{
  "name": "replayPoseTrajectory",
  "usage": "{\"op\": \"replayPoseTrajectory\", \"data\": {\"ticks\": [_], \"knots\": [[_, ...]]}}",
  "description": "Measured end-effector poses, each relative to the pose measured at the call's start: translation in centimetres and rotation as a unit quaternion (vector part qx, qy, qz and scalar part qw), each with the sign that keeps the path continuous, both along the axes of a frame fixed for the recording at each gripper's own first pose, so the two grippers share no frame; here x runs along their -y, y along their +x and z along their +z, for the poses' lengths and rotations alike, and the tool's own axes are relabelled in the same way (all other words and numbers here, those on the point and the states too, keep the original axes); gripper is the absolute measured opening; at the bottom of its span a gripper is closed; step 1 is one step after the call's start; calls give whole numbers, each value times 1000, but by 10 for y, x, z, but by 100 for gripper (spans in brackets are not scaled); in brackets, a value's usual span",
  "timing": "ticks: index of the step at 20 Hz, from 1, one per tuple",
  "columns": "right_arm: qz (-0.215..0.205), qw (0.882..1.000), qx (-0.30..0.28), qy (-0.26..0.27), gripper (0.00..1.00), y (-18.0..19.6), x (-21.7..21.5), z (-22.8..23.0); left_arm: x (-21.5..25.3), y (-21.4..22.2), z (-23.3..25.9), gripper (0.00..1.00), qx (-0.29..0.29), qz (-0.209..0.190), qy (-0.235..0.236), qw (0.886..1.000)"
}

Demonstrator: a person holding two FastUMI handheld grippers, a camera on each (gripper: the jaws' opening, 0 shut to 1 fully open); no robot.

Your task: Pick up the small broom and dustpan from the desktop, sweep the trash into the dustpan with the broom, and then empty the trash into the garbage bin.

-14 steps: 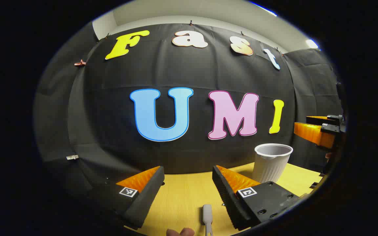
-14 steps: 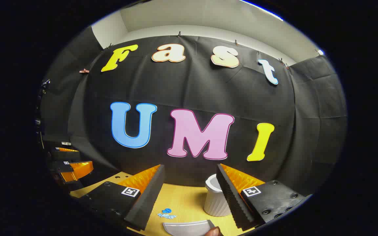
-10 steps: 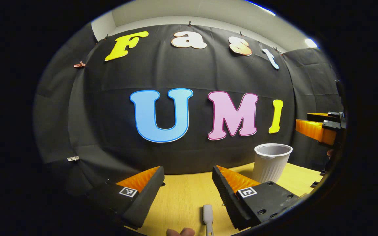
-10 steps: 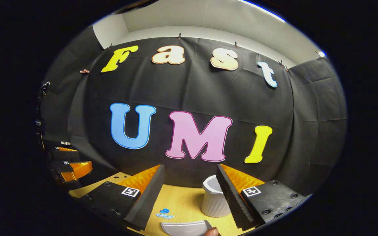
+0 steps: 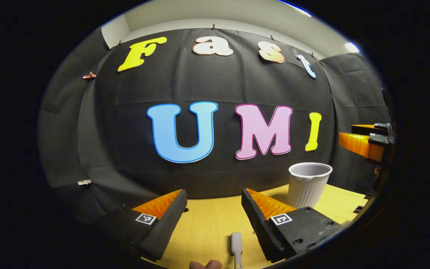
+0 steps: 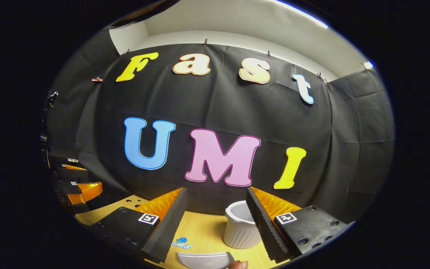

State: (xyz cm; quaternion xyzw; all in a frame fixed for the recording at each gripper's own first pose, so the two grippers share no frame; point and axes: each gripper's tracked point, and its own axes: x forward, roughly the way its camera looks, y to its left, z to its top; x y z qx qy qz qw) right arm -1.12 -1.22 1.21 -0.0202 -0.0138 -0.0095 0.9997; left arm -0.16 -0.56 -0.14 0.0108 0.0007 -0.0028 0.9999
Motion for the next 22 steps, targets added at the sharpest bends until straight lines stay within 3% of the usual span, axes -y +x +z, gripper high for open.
{"op": "replayPoseTrajectory", "data": {"ticks": [5,7,9,12,16,22], "knots": [[16,999,-36,-8,97,-3,-2,-23,-2,1,-1,95,1,3,2,1000],[50,994,-96,-16,94,-12,-4,-55,-4,2,-4,95,-1,5,-2,1000],[78,981,-177,-20,97,-27,1,-97,-6,4,-11,95,-6,9,-7,1000],[90,949,-301,-33,97,-49,13,-172,-10,8,-23,95,-16,17,-14,1000],[107,895,-432,-17,96,-91,15,-254,-13,13,-32,95,-28,25,-12,999],[109,821,-560,5,93,-108,7,-348,-12,17,-42,95,-37,27,-12,999]]}}
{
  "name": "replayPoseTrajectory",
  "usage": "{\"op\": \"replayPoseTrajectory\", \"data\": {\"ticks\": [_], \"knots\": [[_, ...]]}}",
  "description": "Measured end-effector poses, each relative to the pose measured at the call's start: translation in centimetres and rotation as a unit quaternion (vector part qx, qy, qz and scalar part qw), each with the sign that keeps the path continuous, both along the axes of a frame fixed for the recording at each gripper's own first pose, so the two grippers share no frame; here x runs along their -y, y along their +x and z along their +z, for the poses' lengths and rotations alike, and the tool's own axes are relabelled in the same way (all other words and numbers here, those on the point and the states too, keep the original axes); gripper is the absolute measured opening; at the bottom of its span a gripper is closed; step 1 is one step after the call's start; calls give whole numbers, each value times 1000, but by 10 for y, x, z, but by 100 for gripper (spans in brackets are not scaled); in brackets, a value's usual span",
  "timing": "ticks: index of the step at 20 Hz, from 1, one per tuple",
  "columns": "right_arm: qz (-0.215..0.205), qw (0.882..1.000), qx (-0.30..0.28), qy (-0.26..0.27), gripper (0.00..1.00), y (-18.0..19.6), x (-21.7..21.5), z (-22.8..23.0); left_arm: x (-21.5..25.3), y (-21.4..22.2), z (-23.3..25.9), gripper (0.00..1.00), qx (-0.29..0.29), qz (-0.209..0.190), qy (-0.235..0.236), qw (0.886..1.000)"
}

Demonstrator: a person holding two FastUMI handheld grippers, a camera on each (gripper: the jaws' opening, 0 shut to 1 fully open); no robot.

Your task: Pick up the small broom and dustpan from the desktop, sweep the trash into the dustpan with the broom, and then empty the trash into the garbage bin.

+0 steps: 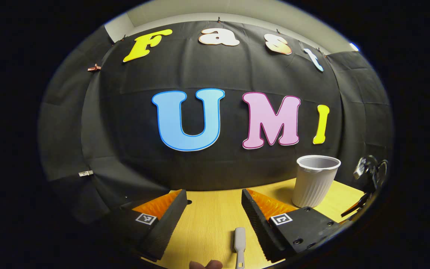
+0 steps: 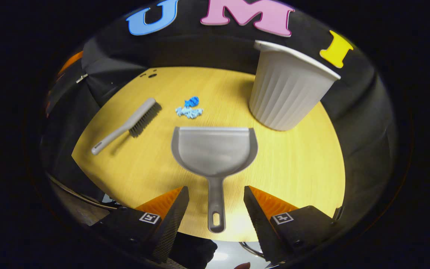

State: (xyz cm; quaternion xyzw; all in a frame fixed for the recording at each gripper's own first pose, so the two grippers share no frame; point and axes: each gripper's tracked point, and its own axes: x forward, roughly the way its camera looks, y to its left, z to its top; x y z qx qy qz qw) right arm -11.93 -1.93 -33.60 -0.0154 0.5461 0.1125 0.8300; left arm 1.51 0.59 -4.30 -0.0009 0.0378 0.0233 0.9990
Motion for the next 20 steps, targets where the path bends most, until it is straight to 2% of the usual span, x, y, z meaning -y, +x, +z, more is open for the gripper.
{"op": "replayPoseTrajectory", "data": {"ticks": [6,14,17,19,20], "knots": [[1,997,-77,-27,89,11,-3,-67,-6,-1,-8,95,-11,-1,6,1000],[-1,993,-120,-23,86,23,-16,-99,-18,-6,-21,95,-27,14,-3,1000],[-9,993,-121,-4,77,26,-24,-97,-20,-7,-23,95,-30,20,0,999],[-5,992,-128,-5,64,25,-24,-101,-19,-8,-27,95,-34,25,-3,999],[-4,992,-128,-5,50,26,-24,-102,-17,-8,-31,95,-38,27,-4,999]]}}
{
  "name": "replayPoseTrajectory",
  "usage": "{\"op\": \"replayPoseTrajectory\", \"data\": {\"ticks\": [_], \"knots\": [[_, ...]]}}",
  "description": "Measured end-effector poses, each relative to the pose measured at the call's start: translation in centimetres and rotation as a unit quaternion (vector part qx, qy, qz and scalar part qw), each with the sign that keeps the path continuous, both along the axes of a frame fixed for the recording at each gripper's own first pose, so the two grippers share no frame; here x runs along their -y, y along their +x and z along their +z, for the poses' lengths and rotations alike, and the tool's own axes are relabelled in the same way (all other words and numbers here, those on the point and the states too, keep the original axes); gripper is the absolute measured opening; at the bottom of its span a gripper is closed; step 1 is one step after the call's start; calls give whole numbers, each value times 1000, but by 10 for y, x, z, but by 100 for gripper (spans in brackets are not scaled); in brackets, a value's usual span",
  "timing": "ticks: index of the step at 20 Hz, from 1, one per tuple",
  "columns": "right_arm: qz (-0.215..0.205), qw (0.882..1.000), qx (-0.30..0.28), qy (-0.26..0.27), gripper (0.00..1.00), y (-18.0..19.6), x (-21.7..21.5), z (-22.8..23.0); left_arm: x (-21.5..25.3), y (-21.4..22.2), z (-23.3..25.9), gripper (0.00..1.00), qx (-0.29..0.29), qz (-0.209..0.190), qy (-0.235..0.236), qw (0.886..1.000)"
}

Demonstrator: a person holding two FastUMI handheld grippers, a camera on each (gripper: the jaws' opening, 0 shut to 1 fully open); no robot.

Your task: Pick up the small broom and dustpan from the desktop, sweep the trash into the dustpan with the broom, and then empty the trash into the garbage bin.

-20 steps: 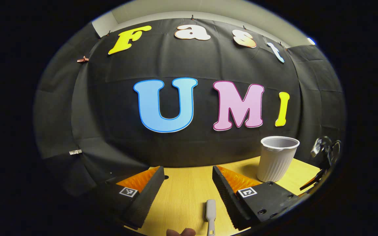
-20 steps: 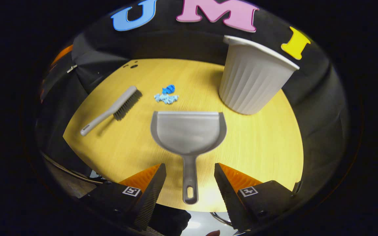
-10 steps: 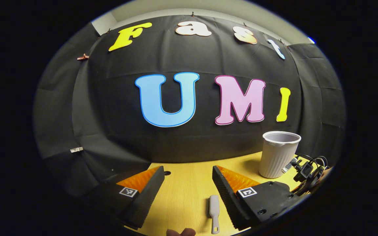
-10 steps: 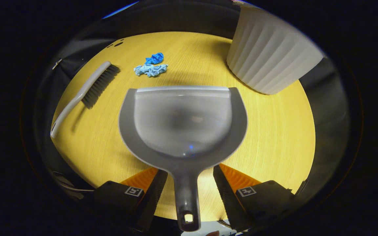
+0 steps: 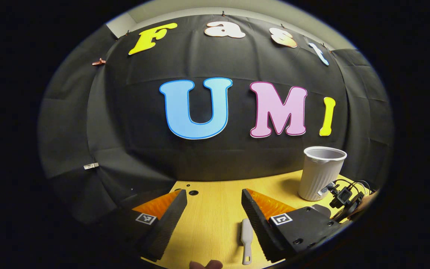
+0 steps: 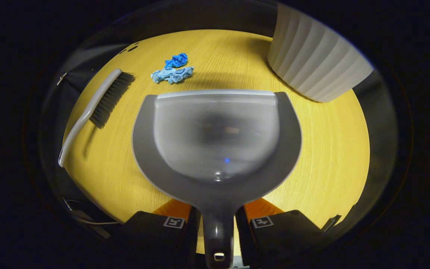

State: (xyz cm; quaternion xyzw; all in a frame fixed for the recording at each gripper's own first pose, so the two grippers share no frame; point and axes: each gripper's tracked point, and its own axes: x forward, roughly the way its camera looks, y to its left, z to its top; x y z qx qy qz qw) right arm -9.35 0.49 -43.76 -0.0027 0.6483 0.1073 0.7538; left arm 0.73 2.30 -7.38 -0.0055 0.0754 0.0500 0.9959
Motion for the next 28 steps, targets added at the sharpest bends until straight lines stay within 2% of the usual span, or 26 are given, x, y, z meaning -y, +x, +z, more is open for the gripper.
{"op": "replayPoseTrajectory", "data": {"ticks": [1,2,3,4,5,6,9,13,16,19,21,24,28], "knots": [[0,1000,-1,0,49,0,0,1,1,1,-3,95,-5,2,-1,1000],[-3,1000,1,0,43,1,0,2,4,0,-7,95,-9,3,-2,1000],[-4,1000,2,1,43,1,0,2,7,1,-9,95,-10,0,-3,1000],[2,1000,2,4,50,1,0,1,11,2,-11,95,-13,-6,-4,1000],[9,1000,13,7,30,3,0,2,17,4,-16,95,-18,-13,-5,1000],[20,1000,21,6,36,3,1,2,22,5,-21,95,-27,-22,-7,999],[43,997,61,11,35,5,1,16,40,8,-51,95,-73,-50,-26,996],[71,995,61,20,35,-5,8,33,59,8,-95,95,-148,-77,-30,986],[87,995,55,19,35,-13,21,41,74,8,-137,95,-232,-105,-27,967],[82,995,60,20,35,-16,33,45,87,10,-177,96,-299,-126,-24,946],[80,994,68,14,35,-16,43,48,98,11,-199,96,-338,-141,-42,930],[68,995,68,13,35,-19,54,50,105,11,-231,95,-393,-136,-79,906],[50,997,65,14,35,-23,64,47,100,14,-261,94,-443,-129,-38,886]]}}
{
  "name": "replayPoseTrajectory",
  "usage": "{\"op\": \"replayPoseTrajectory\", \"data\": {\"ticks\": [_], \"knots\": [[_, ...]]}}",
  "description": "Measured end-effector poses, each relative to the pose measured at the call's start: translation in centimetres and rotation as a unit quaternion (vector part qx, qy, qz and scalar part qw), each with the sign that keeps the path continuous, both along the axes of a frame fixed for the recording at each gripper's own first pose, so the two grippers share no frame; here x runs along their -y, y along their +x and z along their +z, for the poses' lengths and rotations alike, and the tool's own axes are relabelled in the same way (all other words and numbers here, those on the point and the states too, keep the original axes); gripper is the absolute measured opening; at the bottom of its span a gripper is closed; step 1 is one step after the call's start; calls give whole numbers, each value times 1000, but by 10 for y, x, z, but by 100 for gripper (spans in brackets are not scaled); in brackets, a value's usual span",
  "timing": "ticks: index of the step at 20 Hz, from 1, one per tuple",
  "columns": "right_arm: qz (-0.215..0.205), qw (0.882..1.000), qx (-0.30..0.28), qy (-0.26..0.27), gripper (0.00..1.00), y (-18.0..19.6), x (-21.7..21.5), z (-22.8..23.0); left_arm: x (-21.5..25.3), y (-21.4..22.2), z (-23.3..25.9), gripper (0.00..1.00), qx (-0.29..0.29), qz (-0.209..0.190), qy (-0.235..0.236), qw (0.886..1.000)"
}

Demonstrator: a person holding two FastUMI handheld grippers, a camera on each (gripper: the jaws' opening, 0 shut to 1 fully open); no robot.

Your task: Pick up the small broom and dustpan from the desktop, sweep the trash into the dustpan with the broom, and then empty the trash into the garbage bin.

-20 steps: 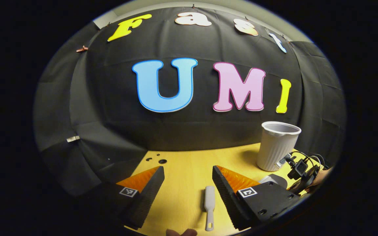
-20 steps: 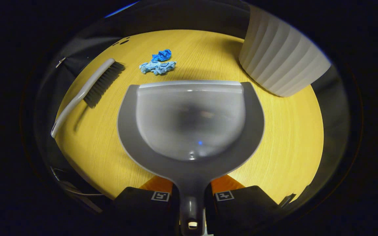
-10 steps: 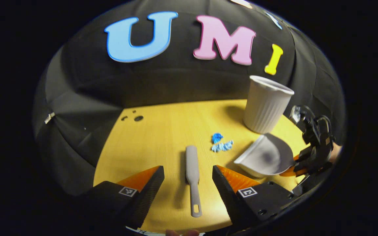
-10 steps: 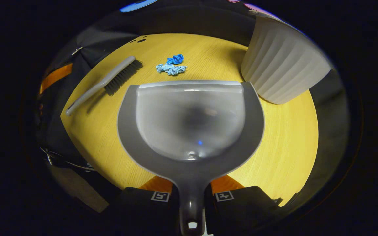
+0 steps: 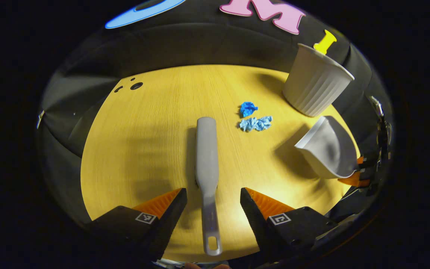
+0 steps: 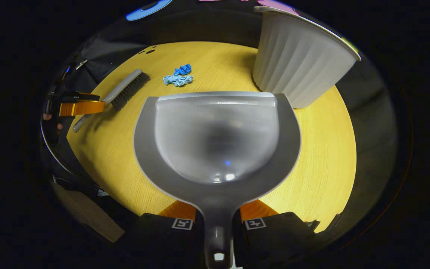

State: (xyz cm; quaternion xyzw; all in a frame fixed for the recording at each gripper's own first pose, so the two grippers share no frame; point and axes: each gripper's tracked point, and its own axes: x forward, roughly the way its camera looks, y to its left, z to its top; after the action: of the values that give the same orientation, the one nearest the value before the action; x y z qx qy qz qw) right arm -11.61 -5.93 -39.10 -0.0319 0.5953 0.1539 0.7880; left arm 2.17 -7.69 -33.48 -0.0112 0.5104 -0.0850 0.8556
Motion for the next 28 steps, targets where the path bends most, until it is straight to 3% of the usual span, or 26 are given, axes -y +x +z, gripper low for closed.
{"op": "replayPoseTrajectory", "data": {"ticks": [9,13,19,20,28], "knots": [[-12,1000,-7,0,35,-8,9,-2,-4,2,-47,84,-65,2,26,998],[-13,1000,-10,-2,35,-6,9,-4,-10,3,-55,67,-81,11,28,996],[-5,1000,-19,-1,35,-7,7,-4,-14,12,-52,45,-67,6,40,997],[-2,1000,-22,-1,35,-7,7,-4,-14,12,-57,33,-71,0,45,996],[53,996,-69,-2,35,-7,-17,4,-7,66,-27,27,-4,-34,54,998]]}}
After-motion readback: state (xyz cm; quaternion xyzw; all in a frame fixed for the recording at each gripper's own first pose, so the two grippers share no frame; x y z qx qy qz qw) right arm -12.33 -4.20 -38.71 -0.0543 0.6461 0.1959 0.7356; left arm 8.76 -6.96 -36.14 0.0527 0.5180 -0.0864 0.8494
